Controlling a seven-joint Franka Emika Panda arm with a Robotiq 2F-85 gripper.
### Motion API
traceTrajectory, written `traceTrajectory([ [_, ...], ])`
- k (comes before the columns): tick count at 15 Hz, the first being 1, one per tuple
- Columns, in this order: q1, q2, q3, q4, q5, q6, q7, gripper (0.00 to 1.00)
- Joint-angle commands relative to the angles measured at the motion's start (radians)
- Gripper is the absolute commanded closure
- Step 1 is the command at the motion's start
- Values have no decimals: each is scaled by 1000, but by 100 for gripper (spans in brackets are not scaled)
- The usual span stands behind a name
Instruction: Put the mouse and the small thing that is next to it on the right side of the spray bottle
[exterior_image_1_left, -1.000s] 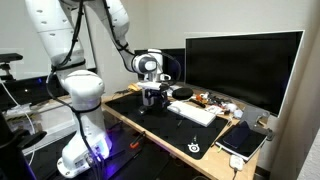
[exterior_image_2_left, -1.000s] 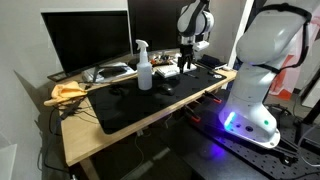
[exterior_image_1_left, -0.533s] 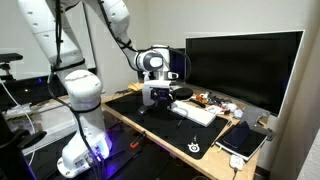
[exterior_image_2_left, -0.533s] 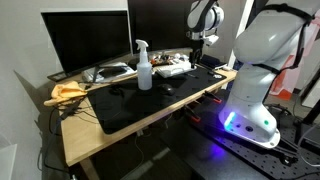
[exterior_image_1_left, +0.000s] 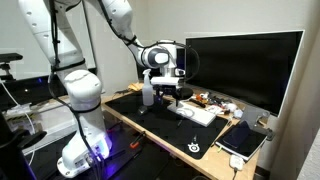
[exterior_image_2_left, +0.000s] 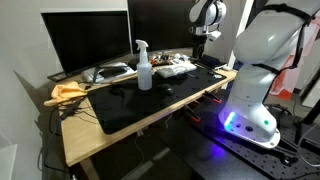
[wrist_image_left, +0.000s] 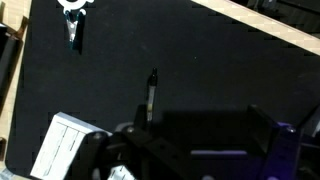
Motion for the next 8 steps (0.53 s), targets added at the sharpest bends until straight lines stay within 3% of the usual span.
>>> traceTrajectory([
  [1,-4,1,6,0,2,-1,-1,0],
  [8,10,21,3,49,59,-34,-4,0],
])
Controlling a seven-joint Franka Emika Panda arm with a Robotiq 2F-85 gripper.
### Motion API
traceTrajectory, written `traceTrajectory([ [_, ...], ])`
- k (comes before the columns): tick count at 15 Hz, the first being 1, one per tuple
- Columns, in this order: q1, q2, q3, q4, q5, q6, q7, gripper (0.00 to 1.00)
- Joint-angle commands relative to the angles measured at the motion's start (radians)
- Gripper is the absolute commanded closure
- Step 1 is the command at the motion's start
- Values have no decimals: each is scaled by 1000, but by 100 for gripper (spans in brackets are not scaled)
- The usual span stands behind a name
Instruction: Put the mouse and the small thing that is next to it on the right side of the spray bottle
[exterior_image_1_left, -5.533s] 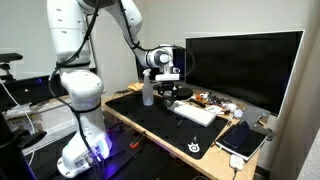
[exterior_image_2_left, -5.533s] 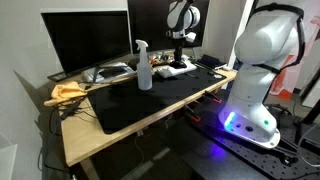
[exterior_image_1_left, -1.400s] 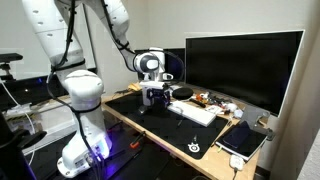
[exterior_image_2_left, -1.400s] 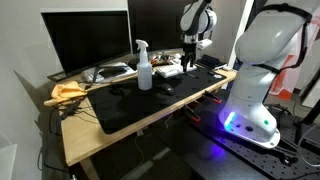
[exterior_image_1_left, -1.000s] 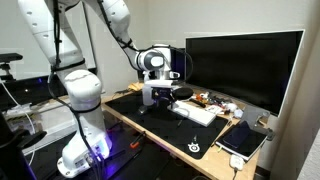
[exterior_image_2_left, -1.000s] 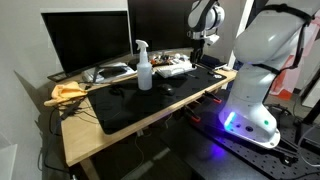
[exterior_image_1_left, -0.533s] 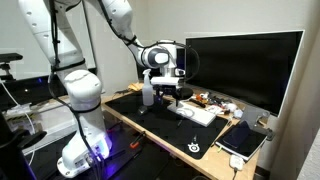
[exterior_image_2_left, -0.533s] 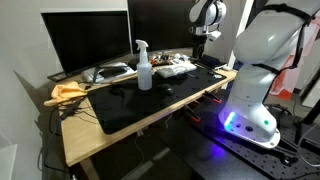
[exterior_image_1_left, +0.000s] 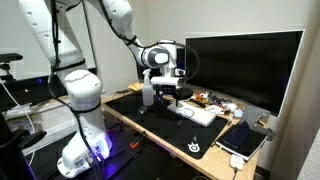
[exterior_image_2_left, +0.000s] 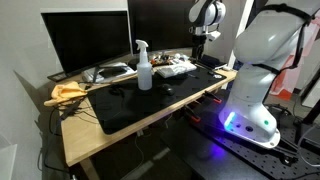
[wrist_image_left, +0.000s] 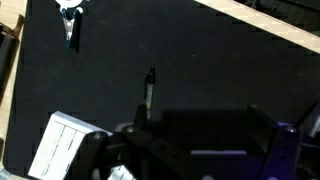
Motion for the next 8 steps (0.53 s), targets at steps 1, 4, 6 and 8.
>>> traceTrajectory([
  [1,6,23,-1,60,61,-40,-6,0],
  [4,1,48,-8,117,105,-65,-9,0],
  [6,-7,64,-12,156,122,-89,-11,0],
  [8,-16,94,-21,202,137,-113,-21,0],
])
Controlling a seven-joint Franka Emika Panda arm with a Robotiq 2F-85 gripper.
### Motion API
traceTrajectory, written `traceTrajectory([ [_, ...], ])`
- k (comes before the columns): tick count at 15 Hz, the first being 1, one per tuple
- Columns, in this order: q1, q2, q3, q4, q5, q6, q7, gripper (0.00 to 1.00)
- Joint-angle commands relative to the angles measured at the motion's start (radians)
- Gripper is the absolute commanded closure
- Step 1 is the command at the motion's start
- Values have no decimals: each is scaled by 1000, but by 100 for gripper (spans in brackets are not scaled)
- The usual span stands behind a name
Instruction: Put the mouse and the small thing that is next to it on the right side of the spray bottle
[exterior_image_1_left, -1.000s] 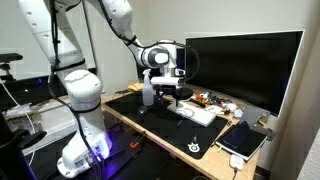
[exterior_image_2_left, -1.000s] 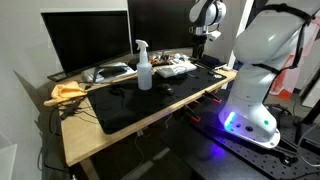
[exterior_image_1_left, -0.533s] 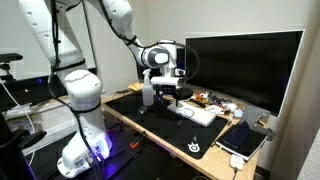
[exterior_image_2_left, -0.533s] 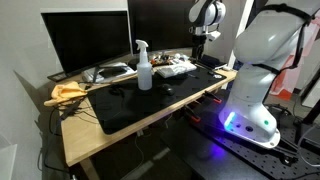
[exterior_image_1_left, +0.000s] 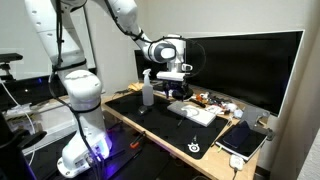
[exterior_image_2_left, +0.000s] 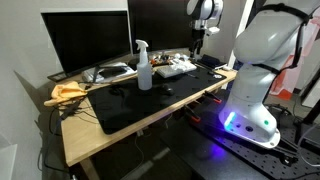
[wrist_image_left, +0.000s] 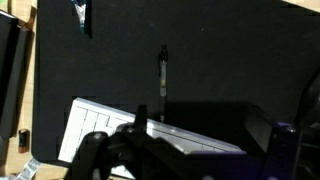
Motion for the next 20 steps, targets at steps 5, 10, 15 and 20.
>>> traceTrajectory([
  [5,-47,117,-43,193,79,-135,-67,0],
  [10,-110,200,-72,303,165,-191,-153,0],
  [15,-192,294,-78,414,255,-257,-216,0],
  [20,-268,388,-69,525,314,-320,-238,0],
])
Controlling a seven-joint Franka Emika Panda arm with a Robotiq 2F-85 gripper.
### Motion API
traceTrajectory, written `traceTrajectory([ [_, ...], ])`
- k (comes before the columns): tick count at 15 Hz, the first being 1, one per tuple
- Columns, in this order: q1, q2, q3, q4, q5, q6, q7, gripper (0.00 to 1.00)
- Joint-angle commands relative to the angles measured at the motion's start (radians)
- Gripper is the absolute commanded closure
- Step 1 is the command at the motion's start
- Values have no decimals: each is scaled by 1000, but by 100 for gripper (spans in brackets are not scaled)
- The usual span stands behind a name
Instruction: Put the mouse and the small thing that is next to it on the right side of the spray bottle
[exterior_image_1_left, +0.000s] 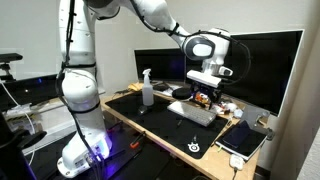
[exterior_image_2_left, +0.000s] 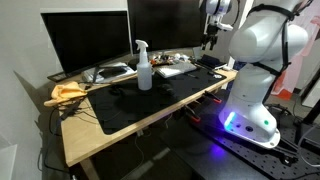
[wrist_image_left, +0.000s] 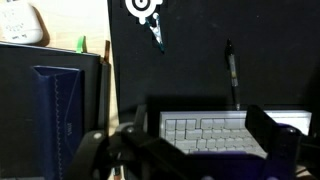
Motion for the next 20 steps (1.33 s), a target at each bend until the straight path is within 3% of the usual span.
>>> traceTrajectory([
  [1,-55,78,13,109,43,-71,-30,0],
  [10,-108,222,61,319,-9,-158,-29,0],
  [12,-109,206,69,282,-2,-121,-13,0],
  [20,-108,239,82,309,3,-131,7,0],
])
